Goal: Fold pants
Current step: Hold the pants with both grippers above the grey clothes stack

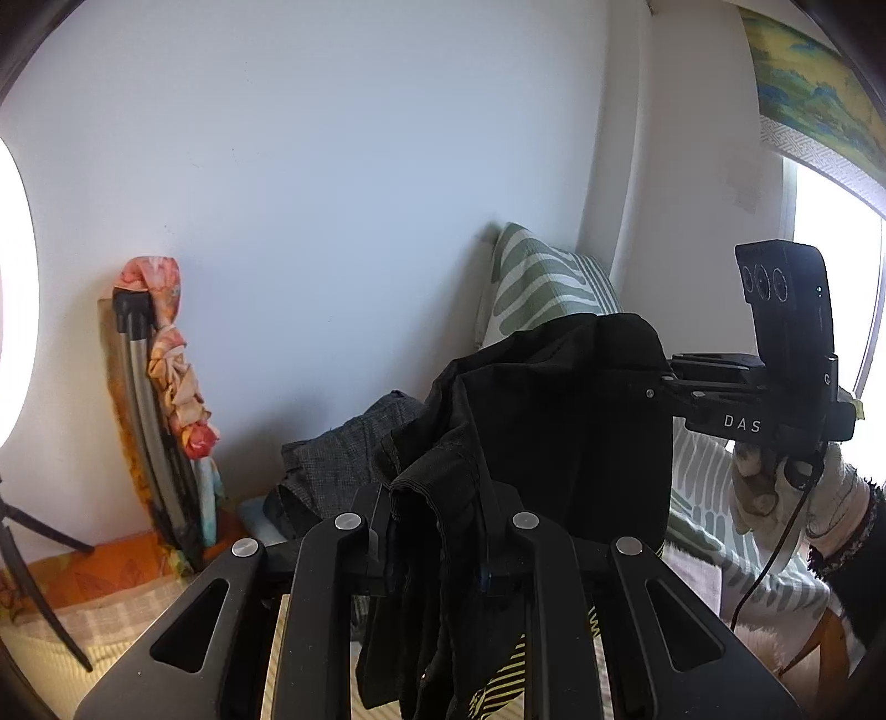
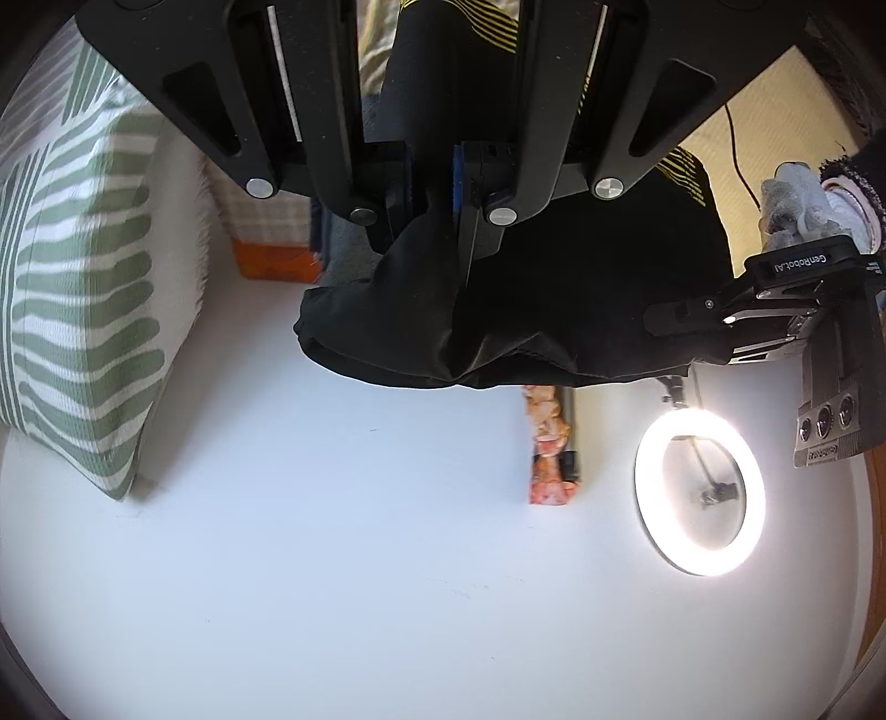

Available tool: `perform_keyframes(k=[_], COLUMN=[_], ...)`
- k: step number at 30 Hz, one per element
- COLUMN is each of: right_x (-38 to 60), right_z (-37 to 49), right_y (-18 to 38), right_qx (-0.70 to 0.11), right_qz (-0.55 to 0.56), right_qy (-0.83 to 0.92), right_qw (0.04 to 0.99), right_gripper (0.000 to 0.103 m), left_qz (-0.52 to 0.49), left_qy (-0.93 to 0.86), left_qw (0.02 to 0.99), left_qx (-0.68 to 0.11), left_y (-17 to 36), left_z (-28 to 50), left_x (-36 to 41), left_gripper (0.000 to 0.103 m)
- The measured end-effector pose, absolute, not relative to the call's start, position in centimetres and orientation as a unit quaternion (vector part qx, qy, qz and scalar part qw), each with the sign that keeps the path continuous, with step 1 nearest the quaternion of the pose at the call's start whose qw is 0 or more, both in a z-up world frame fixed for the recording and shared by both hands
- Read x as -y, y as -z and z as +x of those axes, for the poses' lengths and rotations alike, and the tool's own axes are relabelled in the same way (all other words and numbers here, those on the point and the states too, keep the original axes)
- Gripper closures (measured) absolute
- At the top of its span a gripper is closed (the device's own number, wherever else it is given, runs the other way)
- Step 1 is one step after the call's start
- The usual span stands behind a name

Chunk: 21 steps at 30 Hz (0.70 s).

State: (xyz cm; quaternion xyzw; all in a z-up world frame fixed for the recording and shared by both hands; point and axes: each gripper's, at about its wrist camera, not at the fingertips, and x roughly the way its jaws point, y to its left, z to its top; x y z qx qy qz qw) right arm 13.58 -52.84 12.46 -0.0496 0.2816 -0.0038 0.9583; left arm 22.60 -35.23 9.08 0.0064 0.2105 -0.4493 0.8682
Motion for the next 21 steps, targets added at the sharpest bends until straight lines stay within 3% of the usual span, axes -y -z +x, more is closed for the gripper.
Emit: perform_keyframes(k=[13, 21], right_x=[58.7, 59.0], right_z=[27.4, 29.8], right_y=[-6.8, -4.5], right_qx=[-0.333, -0.352], right_qz=[-0.045, -0.035], right_qy=[0.017, 0.025], right_qw=[0.942, 0.935], right_gripper=[0.093, 0.093], left_qz=[0.011, -0.012], left_qy=[0.405, 0.397], left_qw=[0.878, 0.871], left_qx=[-0.254, -0.289], left_y=[-4.4, -1.8], left_z=[32.5, 35.3], left_x=[39.6, 39.0], left_gripper=[0.085, 0.085])
